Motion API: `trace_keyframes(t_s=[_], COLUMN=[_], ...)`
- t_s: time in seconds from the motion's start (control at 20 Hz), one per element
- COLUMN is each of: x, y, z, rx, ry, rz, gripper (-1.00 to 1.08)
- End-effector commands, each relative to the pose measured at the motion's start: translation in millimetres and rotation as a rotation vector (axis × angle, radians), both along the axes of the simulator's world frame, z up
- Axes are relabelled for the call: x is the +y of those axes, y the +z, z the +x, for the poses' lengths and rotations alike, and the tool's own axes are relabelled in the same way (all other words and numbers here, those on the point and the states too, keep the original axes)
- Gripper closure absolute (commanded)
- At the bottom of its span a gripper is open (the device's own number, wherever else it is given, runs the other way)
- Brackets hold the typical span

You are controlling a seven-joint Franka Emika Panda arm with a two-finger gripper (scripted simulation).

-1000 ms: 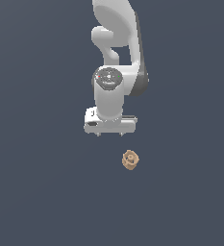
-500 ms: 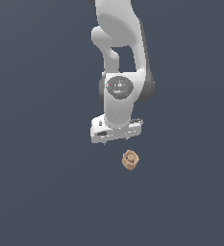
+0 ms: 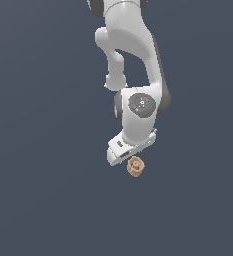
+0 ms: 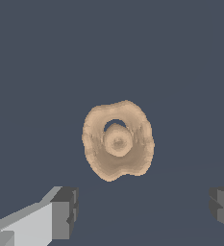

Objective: Pick up the object and move it to a goal position.

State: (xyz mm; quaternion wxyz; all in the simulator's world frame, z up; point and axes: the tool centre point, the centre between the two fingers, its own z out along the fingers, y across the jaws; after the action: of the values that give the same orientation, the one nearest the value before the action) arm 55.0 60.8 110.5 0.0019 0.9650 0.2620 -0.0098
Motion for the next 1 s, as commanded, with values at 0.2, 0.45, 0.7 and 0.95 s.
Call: trace_keyframes(t_s=[0.2, 0.45, 0.7, 0.95], x=[19, 26, 26, 27], y=[-10, -13, -14, -29], z=[13, 17, 17, 17], rx=[-0.012, -0.016, -0.016, -0.016], ry=[0.139, 0.189, 0.191, 0.193], rz=[0.007, 0.010, 0.010, 0.010], gripper=[-0.92, -0.92, -0.92, -0.92])
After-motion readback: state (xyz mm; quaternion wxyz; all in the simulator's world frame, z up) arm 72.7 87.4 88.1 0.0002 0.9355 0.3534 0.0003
